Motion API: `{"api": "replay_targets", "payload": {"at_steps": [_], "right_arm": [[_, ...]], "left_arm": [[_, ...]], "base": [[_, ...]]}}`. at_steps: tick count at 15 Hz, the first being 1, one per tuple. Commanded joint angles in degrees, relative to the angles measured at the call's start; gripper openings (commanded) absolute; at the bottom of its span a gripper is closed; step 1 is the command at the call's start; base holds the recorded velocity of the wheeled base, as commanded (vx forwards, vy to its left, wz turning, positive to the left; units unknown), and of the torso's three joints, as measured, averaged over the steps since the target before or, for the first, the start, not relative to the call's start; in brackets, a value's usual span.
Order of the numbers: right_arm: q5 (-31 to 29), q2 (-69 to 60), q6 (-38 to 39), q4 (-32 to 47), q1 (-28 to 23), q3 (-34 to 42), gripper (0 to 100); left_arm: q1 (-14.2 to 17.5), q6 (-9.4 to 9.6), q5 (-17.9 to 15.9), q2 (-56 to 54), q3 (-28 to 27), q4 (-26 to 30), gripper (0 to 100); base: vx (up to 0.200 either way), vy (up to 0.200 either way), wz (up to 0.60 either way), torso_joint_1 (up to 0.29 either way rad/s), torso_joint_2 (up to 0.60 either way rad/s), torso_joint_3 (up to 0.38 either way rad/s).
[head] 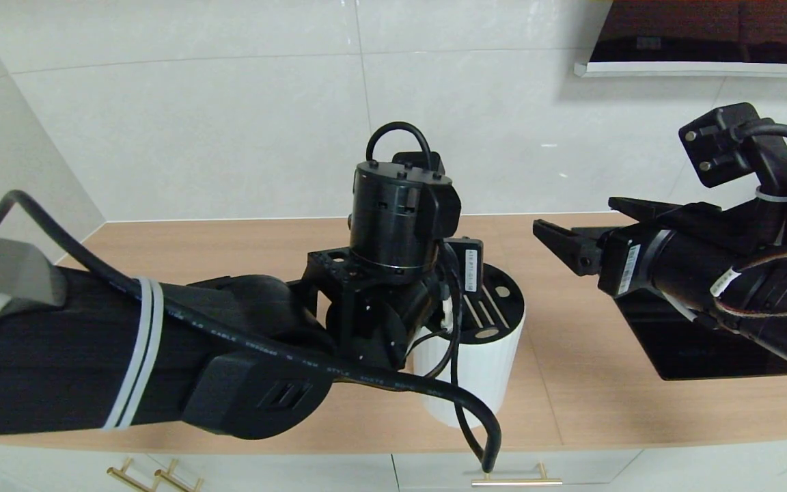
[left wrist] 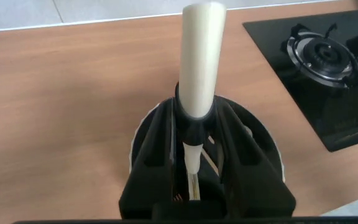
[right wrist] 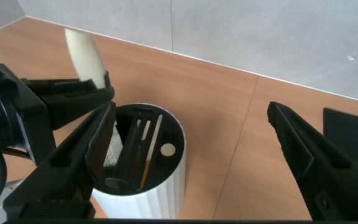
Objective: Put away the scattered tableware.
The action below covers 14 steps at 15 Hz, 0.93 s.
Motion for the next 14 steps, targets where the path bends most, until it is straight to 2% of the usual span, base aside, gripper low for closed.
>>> {"api": "replay_targets", "payload": {"at_steps": [1,7,9,11,13,14], "right_arm": [[0.0,0.0,0.0,0.0,0.0,0.0,100],[0.0,0.0,0.0,0.0,0.0,0.0,100],[0.1,0.0,0.0,0.0,0.1,0.2,100],[0.2,-0.4,0.0,0.0,0.0,0.4,100],[-0.1,-0.7,0.1,0.0,0.0,1.3,100],[-0.3,-2.0,0.1,-0.4,0.0,3.7,100]], "left_arm": [[-0.1,-0.01,0.0,-0.6,0.0,-0.2,100],[-0.6,-0.19,-0.1,-4.8,0.6,0.0,100],[-0.5,-0.19,-0.6,-12.0,4.4,-0.2,100],[0.8,-0.10,-3.6,-21.6,9.6,-0.1,100],[2.4,-0.10,-8.8,-30.3,15.4,-0.1,100],[4.5,-0.10,-13.5,-37.0,20.4,-0.1,100]], "base": [[0.000,0.000,0.00,0.000,0.00,0.000],[0.000,0.000,0.00,0.000,0.00,0.000],[0.000,0.000,0.00,0.000,0.00,0.000],[0.000,0.000,0.00,0.000,0.00,0.000],[0.000,0.000,0.00,0.000,0.00,0.000],[0.000,0.000,0.00,0.000,0.00,0.000]]}}
